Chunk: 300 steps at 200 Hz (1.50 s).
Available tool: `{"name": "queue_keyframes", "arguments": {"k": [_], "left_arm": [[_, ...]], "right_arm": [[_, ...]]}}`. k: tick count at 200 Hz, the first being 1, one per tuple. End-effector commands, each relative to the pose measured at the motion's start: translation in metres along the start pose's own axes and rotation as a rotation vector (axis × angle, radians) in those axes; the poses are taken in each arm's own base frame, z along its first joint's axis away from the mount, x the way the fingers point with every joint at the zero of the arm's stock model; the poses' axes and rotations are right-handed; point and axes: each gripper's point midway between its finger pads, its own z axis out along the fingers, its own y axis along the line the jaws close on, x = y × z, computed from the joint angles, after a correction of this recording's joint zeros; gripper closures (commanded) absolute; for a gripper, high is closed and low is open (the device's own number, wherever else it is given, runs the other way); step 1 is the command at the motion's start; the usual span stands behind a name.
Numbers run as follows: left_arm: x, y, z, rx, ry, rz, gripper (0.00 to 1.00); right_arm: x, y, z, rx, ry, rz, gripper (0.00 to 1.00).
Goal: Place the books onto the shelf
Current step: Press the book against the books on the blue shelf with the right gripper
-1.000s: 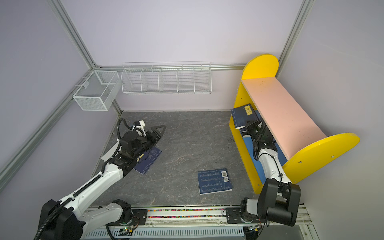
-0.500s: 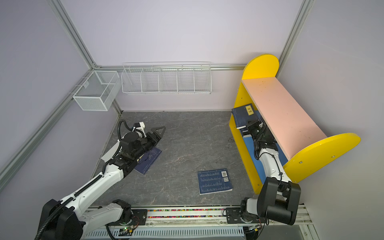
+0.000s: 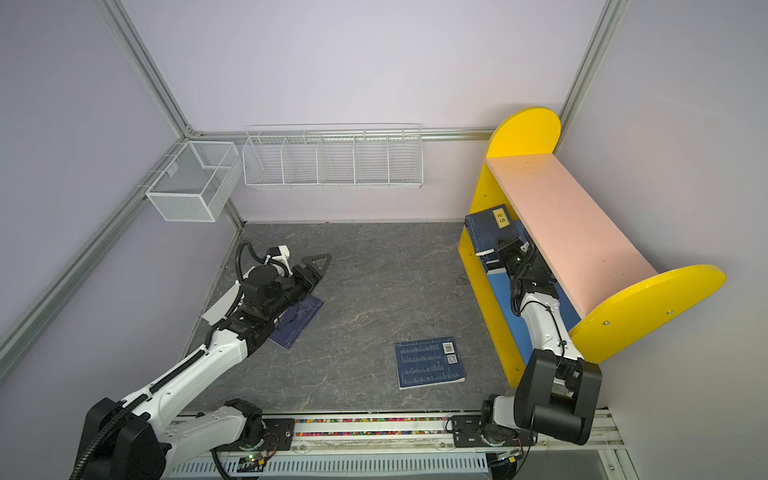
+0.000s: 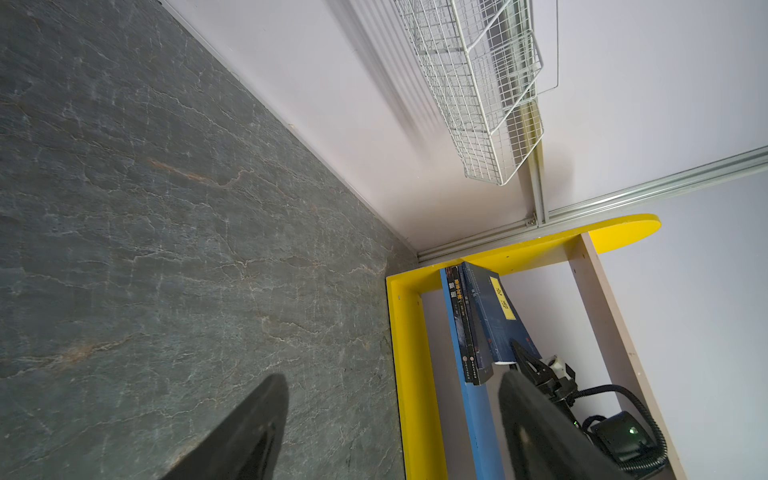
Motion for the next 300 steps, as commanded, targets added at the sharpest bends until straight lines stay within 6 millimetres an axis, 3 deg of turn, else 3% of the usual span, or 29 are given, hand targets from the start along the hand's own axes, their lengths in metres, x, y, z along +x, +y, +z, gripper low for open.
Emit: {"name": "queue_keyframes", "arguments": {"k": [1, 21, 75, 85, 101, 118, 142, 191, 240, 268, 300], "left_arm": [[0.0, 0.006, 0.0, -0.004, -0.005, -0.013, 0.2], [0.001, 0.006, 0.003, -0.001, 0.0, -0.014, 0.2], [0.005, 0.01, 0.008, -0.005, 0.017, -0.028, 0.2], [0.005, 0.011, 0.008, -0.006, 0.019, -0.03, 0.2], [0.007, 0.014, 0.01, -0.01, 0.026, -0.035, 0.2], [0.009, 0.016, 0.012, -0.01, 0.031, -0.037, 0.21], [0.011, 0.017, 0.016, -0.003, 0.042, -0.038, 0.21], [0.015, 0.021, 0.019, -0.008, 0.053, -0.075, 0.22], [0.019, 0.025, 0.026, -0.007, 0.072, -0.087, 0.23], [0.021, 0.027, 0.029, -0.011, 0.081, -0.091, 0.23], [0.022, 0.031, 0.032, -0.016, 0.086, -0.098, 0.23]], "right_arm": [[-0.038, 0.02, -0.01, -0.036, -0.117, -0.049, 0.87], [-0.041, 0.012, -0.009, -0.002, -0.134, -0.049, 0.86], [-0.044, 0.003, -0.002, 0.059, -0.116, -0.06, 0.67], [-0.044, 0.0, -0.002, 0.084, -0.118, -0.055, 0.6], [-0.044, -0.006, -0.007, 0.132, -0.12, -0.04, 0.59], [-0.044, -0.007, -0.01, 0.142, -0.132, -0.04, 0.6], [-0.045, -0.008, -0.01, 0.146, -0.132, -0.042, 0.76], [-0.053, -0.013, -0.003, 0.175, -0.158, -0.046, 0.9], [-0.058, -0.021, 0.007, 0.207, -0.169, -0.048, 0.92], [-0.058, -0.011, 0.013, 0.174, -0.132, -0.083, 0.94], [-0.043, -0.001, 0.013, 0.128, -0.064, -0.133, 0.94]]}}
